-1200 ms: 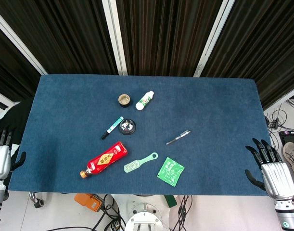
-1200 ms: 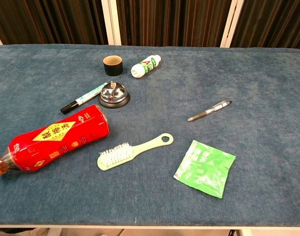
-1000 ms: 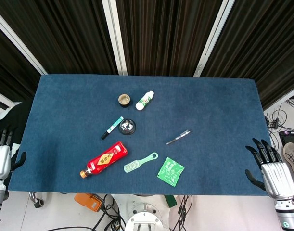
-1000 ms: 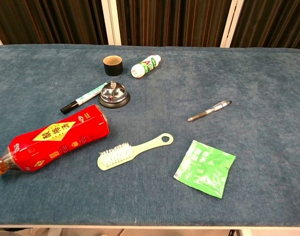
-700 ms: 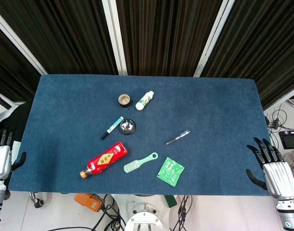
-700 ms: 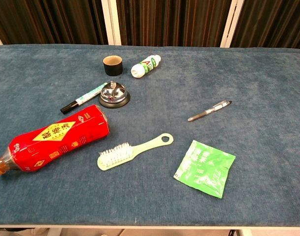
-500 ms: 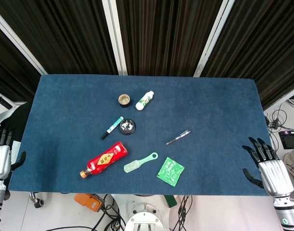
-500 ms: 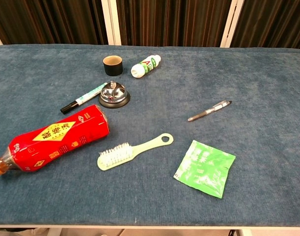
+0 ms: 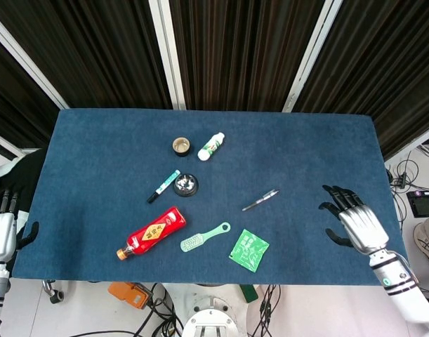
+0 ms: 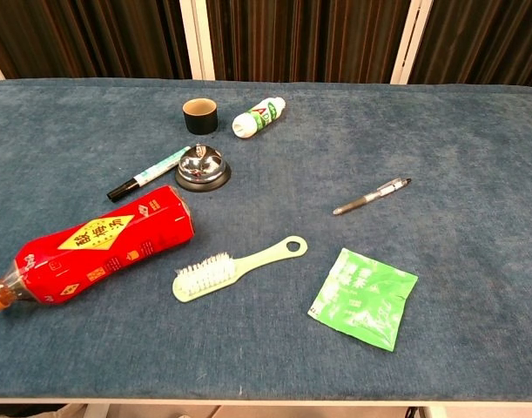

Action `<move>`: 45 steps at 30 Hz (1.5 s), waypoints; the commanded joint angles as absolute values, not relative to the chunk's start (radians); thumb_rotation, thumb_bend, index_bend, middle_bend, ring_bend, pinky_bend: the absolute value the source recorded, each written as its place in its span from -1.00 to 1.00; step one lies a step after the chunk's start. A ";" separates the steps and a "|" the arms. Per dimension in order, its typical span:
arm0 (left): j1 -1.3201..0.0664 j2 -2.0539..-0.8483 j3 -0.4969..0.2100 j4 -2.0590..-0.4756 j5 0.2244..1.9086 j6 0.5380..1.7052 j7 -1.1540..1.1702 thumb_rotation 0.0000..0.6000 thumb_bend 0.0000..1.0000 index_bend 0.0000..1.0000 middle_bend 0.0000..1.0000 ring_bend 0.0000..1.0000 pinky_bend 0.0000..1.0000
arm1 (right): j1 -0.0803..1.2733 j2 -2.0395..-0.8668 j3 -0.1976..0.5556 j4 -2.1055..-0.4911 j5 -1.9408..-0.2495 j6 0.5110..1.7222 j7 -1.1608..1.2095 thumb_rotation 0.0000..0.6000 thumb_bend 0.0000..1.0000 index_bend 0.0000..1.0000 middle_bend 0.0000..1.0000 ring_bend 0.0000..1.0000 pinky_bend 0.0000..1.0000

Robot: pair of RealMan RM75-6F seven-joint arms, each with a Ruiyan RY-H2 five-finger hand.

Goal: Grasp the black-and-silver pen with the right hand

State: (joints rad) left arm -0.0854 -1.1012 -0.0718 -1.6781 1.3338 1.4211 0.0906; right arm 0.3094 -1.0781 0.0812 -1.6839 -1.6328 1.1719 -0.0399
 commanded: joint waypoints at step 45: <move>-0.088 -1.089 -0.078 -1.682 1.313 1.404 0.069 1.00 -0.32 -0.85 -1.00 -0.87 -0.74 | 0.715 -1.606 0.138 -1.188 -1.328 0.825 -0.215 1.00 -0.05 0.10 -0.74 -0.67 -0.66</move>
State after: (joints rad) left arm -0.0877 -1.0894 -0.0776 -1.6821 1.3130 1.4036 0.0687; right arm 0.7120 -1.6028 0.1389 -1.1917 -1.3304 0.8280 -0.2133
